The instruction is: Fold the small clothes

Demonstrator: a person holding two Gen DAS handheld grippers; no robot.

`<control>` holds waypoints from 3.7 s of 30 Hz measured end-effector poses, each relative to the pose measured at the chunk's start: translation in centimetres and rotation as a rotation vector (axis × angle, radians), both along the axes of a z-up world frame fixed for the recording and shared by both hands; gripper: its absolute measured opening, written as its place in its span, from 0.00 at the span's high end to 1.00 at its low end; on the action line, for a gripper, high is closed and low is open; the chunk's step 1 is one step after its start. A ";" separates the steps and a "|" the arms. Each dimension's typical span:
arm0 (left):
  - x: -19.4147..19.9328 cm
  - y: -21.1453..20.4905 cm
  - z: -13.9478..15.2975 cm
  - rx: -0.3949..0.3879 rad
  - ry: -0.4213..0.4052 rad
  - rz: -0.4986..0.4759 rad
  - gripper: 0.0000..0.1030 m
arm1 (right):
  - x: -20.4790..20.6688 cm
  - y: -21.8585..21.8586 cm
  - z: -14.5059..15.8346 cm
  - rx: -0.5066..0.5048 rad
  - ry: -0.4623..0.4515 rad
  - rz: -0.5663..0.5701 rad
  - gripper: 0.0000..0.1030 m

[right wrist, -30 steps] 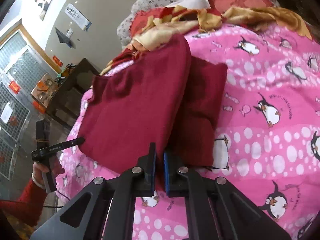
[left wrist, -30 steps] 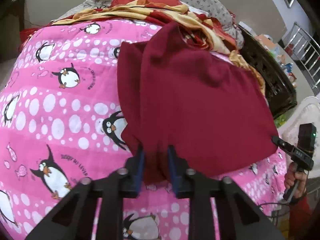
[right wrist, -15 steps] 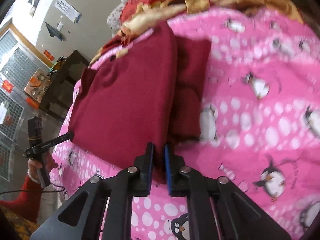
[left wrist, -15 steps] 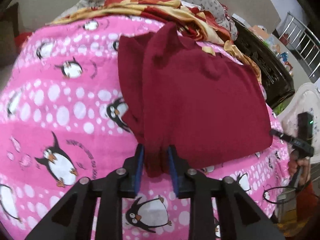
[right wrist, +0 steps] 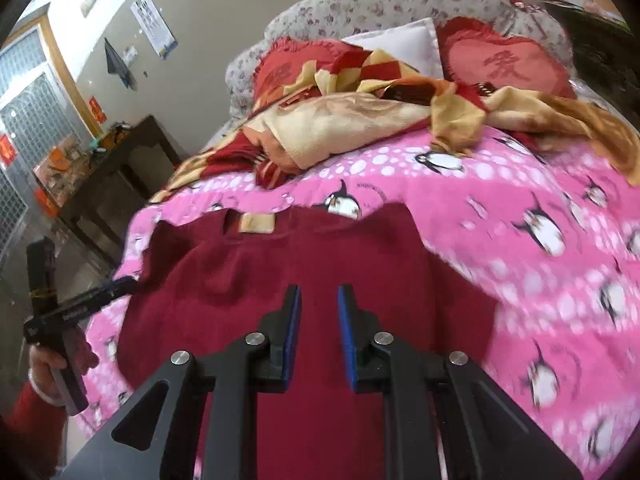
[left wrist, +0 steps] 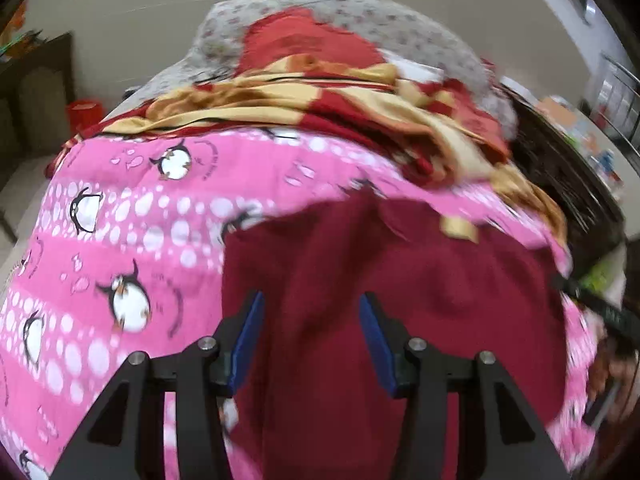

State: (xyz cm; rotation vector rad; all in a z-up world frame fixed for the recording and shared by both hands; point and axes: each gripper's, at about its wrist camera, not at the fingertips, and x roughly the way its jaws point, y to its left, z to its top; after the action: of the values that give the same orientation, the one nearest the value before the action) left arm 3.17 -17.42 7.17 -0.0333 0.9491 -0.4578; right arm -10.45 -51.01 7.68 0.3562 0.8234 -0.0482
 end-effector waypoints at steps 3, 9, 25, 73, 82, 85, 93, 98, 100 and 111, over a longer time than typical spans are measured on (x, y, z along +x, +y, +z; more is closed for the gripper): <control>3.0 -0.2 -1.4 0.006 0.042 0.070 0.50 | 1.8 -0.9 -1.2 -0.060 0.021 -0.042 0.57; 5.1 -1.2 -3.7 0.089 0.039 0.062 0.47 | 3.1 -2.5 -2.7 -0.030 0.029 -0.063 0.61; 4.0 -1.2 -3.0 0.102 0.027 0.076 0.47 | 0.3 -2.7 -1.7 -0.004 0.064 -0.084 0.57; -5.8 6.4 -4.0 -0.041 0.115 0.100 0.29 | 18.9 22.9 -3.1 0.029 0.212 0.278 0.66; -5.8 7.3 -4.7 -0.088 0.136 0.125 0.27 | 19.6 23.9 -2.8 0.030 0.153 0.317 0.68; -5.7 7.3 -4.9 -0.092 0.140 0.130 0.25 | 19.5 23.6 -3.8 0.048 0.173 0.316 0.68; -5.5 7.2 -5.1 -0.097 0.135 0.131 0.23 | 17.8 23.8 -2.5 0.048 0.176 0.354 0.40; -5.6 7.2 -5.1 -0.089 0.136 0.132 0.18 | 15.4 23.3 -1.4 0.044 0.146 0.358 0.39; -5.7 7.1 -5.1 -0.085 0.134 0.133 0.17 | 14.2 22.4 -1.0 0.050 0.128 0.342 0.39; -5.8 6.7 -5.4 -0.086 0.135 0.143 0.09 | 8.7 13.2 -1.7 0.037 0.094 0.125 0.39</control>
State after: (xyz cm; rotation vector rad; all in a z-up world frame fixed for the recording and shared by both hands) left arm -2.62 -10.71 1.74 -0.2109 1.0518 -0.3669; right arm -1.80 -37.81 6.03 0.3388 0.9387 0.0677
